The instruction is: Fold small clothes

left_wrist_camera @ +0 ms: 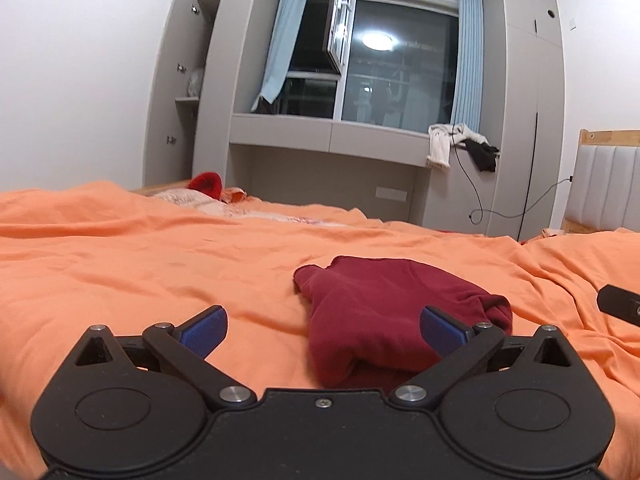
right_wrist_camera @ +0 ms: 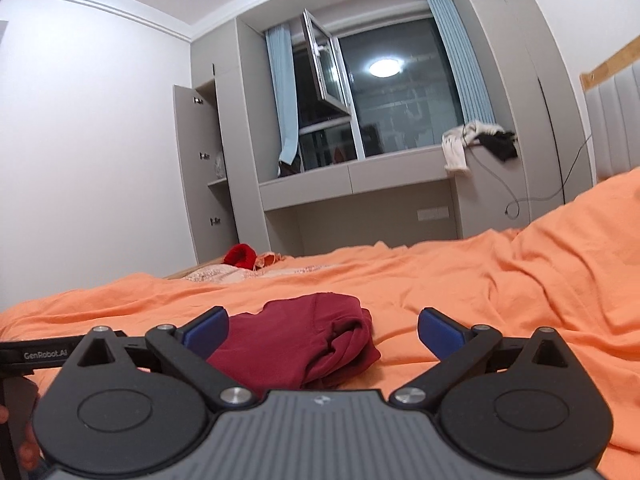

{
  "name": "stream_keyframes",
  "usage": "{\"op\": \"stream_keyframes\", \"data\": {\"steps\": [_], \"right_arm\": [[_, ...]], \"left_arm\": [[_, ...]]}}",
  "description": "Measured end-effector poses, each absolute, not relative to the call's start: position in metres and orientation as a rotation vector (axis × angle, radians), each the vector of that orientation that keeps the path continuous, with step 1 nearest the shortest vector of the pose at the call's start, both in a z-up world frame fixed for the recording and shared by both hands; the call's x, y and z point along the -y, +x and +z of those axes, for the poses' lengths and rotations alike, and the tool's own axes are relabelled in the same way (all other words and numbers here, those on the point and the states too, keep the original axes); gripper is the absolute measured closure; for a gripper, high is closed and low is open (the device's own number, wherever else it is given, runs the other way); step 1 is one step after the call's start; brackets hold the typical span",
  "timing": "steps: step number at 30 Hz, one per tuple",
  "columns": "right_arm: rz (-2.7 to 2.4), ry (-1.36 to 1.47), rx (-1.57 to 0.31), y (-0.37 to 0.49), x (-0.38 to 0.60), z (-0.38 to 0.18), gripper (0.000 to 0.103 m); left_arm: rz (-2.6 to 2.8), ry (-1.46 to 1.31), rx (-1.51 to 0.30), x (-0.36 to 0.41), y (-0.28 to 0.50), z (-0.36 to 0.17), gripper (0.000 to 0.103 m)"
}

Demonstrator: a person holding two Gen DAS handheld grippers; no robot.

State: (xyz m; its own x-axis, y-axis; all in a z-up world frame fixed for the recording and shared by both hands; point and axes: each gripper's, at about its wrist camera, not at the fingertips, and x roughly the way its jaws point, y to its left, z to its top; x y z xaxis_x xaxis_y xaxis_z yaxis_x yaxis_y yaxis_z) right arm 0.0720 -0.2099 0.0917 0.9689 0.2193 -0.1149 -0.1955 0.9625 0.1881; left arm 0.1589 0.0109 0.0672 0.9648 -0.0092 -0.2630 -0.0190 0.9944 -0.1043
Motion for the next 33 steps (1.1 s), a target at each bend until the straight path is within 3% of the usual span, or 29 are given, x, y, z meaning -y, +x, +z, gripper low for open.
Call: {"op": "stream_keyframes", "data": {"steps": [17,33], "right_arm": [[0.119,0.087,-0.091,-0.032,0.192,0.066,0.0],[0.088,0.041,-0.175,-0.034,0.188,0.048,0.0]], "left_arm": [[0.0,-0.041,-0.23,-0.017,0.057,0.038,0.001],[-0.013,0.028,-0.255,-0.006,0.05,0.028,0.001]]}}
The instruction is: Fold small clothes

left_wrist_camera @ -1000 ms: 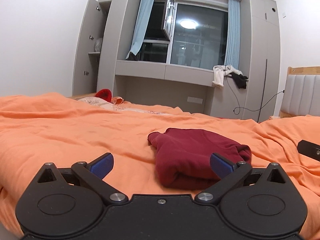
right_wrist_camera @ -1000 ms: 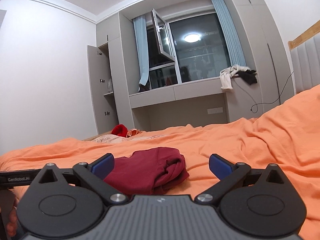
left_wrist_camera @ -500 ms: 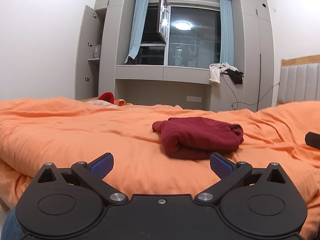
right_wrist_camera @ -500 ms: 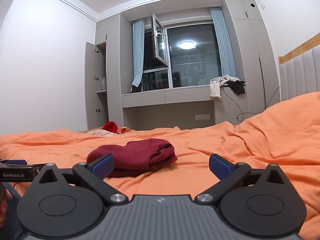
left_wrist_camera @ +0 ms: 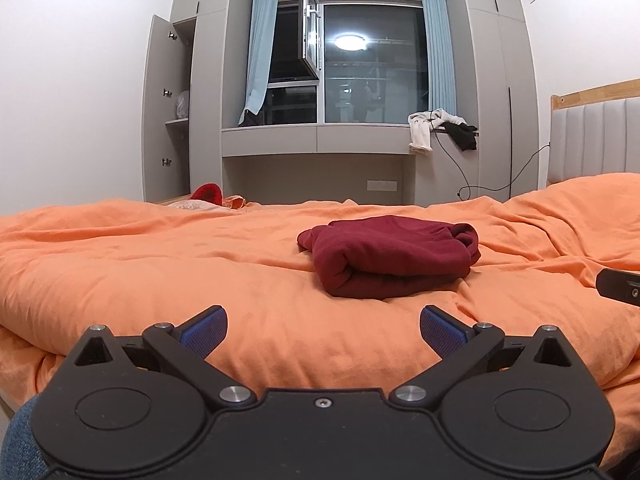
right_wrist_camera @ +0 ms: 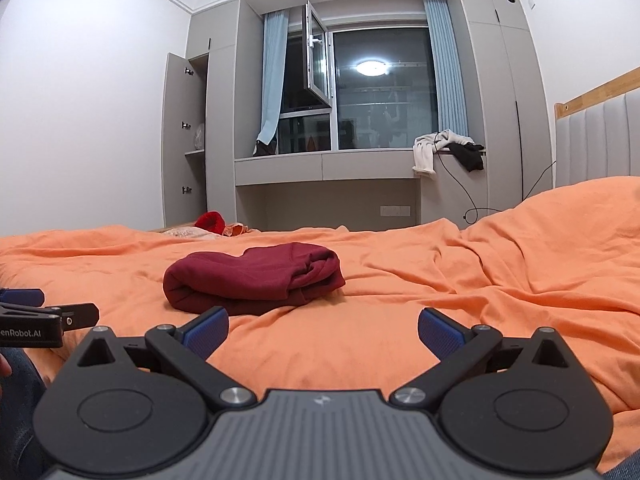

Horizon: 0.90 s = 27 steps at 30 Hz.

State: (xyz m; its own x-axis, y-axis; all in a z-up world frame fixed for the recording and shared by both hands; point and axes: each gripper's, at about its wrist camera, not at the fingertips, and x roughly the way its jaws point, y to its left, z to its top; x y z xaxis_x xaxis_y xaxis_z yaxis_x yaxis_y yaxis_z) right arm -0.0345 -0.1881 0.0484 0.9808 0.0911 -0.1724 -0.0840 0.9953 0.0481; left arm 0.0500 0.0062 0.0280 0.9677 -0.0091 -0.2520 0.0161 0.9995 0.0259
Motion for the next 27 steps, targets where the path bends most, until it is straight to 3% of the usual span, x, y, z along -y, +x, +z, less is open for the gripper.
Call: {"op": "stream_keyframes", "data": {"steps": [27], "right_arm": [[0.083,0.036,-0.182,-0.0305,0.1897,0.047,0.0]], "left_arm": [[-0.012,0.028,-0.254,-0.0052,0.0505,0.0281,0.001]]}}
